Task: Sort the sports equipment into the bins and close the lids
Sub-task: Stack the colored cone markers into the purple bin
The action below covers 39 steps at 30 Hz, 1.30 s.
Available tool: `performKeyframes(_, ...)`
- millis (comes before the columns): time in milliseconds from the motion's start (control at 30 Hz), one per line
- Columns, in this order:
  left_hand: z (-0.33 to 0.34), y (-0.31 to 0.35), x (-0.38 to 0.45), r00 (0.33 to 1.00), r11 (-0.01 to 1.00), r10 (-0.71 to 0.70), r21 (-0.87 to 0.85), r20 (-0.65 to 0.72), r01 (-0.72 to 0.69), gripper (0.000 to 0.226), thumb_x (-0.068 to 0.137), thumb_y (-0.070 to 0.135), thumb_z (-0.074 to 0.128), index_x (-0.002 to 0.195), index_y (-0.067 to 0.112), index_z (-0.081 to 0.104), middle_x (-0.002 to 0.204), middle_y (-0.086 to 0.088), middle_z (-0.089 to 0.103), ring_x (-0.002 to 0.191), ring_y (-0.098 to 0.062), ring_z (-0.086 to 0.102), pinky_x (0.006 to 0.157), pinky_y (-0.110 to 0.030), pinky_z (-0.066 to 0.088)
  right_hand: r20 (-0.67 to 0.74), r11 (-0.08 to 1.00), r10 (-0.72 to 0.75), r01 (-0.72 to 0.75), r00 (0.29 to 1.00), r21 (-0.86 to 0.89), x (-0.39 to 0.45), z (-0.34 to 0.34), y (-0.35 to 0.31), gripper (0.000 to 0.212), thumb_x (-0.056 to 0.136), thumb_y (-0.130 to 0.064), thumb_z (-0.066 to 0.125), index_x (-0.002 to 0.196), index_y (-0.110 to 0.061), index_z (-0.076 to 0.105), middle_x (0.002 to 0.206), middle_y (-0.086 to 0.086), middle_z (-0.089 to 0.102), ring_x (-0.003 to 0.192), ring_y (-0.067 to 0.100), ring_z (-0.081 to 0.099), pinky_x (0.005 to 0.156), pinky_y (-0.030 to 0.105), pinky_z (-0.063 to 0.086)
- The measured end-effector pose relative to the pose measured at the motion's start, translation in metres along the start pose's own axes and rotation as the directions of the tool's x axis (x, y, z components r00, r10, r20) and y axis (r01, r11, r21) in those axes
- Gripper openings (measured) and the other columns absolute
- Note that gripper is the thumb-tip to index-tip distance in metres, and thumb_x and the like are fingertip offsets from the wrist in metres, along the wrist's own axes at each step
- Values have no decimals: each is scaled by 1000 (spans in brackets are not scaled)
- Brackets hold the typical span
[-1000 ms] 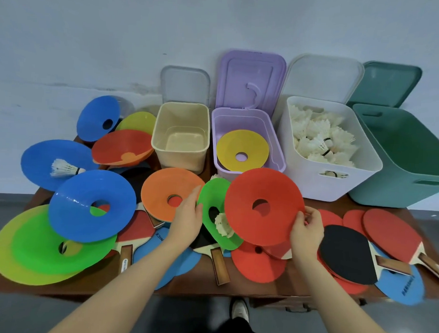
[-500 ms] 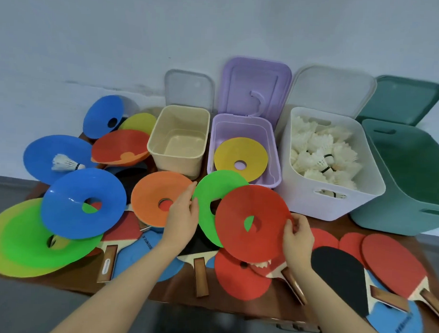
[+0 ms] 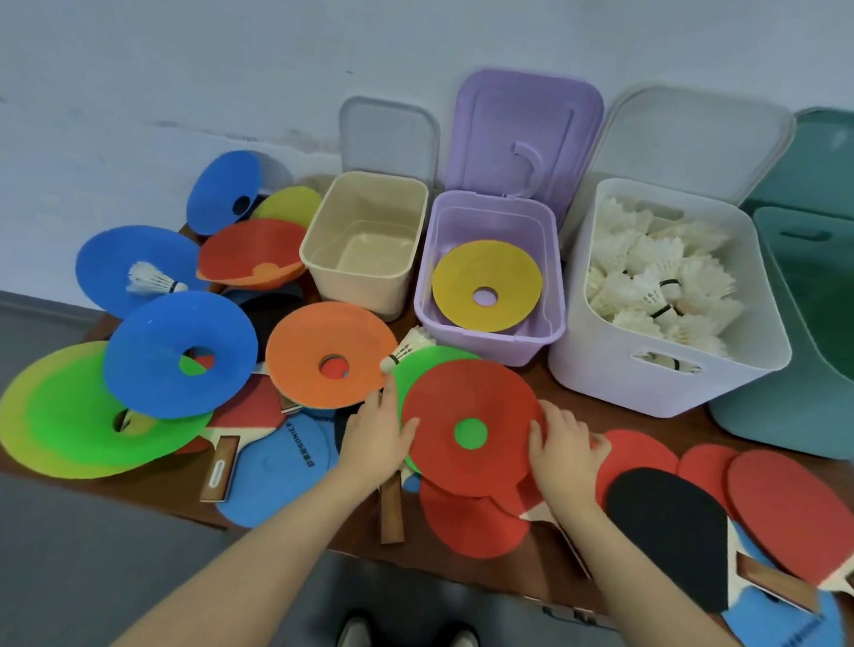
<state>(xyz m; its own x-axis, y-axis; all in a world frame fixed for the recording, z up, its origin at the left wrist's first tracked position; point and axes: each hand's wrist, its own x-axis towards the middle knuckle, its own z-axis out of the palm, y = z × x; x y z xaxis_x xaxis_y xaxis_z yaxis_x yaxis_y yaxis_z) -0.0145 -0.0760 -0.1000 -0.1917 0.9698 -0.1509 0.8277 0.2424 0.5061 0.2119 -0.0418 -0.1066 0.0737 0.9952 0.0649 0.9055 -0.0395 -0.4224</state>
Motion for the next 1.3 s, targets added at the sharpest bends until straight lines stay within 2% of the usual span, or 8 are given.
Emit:
performKeyframes(133, 8, 6, 1, 999, 999, -33, -40, 24, 34, 86, 92, 32, 54, 148, 14, -9, 141, -11, 33, 122, -31, 43, 96, -42, 41, 132, 961, -123, 151, 984, -232, 3, -10, 5, 36, 94, -33, 46, 129, -25, 51, 112, -3, 63, 109, 23, 52, 95, 40, 16)
performKeyframes(367, 3, -3, -12, 986, 932, 85, -339, -146, -131, 62, 96, 17, 44, 148, 29, 14, 127, 7, 47, 111, -8, 46, 87, -23, 40, 80, 980, -76, 59, 994, 189, -1, -6, -11, 23, 83, -11, 55, 104, -19, 58, 102, -2, 60, 101, 21, 51, 92, 36, 22)
performKeyframes(533, 5, -31, -19, 997, 978, 9, -206, -74, -24, 60, 94, 18, 47, 147, 28, 20, 124, -4, 50, 108, -22, 52, 88, -40, 48, 240, 993, -32, 4, 970, 119, -8, 13, -21, 19, 85, -16, 53, 103, -17, 46, 102, -1, 53, 99, 21, 50, 87, 36, 24)
performKeyframes(633, 2, -31, -21, 996, 972, 21, -232, -82, -40, 59, 94, 18, 48, 146, 27, 23, 124, -4, 48, 109, -23, 50, 89, -38, 46, 228, 913, -44, -53, 973, 404, -14, 10, -30, 25, 86, -5, 52, 102, -22, 44, 91, -9, 57, 91, 16, 56, 85, 32, 35)
performKeyframes(767, -14, -29, -20, 958, 961, 95, -225, -269, -158, 54, 95, 15, 46, 145, 19, 28, 115, -3, 49, 99, -20, 50, 81, -35, 45, 103, 794, -103, 20, 989, 607, -22, -3, -45, 42, 83, 1, 53, 112, -29, 47, 98, -21, 57, 88, -8, 55, 71, 8, 38)
performKeyframes(1033, -76, -63, 11, 878, 981, 127, -70, -461, -179, 53, 91, 7, 49, 142, 9, 35, 99, -9, 50, 83, -24, 50, 71, -38, 44, 67, 768, -174, 93, 983, 634, -6, 11, -111, 36, 87, -6, 57, 119, -21, 52, 91, -15, 61, 81, 0, 56, 70, 26, 44)
performKeyframes(1200, -107, -100, 45, 906, 983, 140, -52, -400, -175, 52, 91, 5, 49, 142, 9, 36, 95, -13, 48, 78, -29, 49, 70, -46, 45, 51, 784, -131, 72, 990, 617, -6, 41, -162, 39, 88, -6, 56, 124, -22, 51, 77, -15, 55, 69, -1, 53, 57, 11, 38)
performKeyframes(1300, -112, -115, 70, 932, 982, 189, 42, -308, -185, 51, 92, 7, 48, 141, 6, 36, 98, -16, 50, 80, -32, 49, 71, -47, 44, 85, 796, -77, 10, 993, 605, -7, 60, -176, 41, 89, -5, 53, 126, -21, 49, 86, -9, 61, 74, 2, 55, 62, 12, 41)
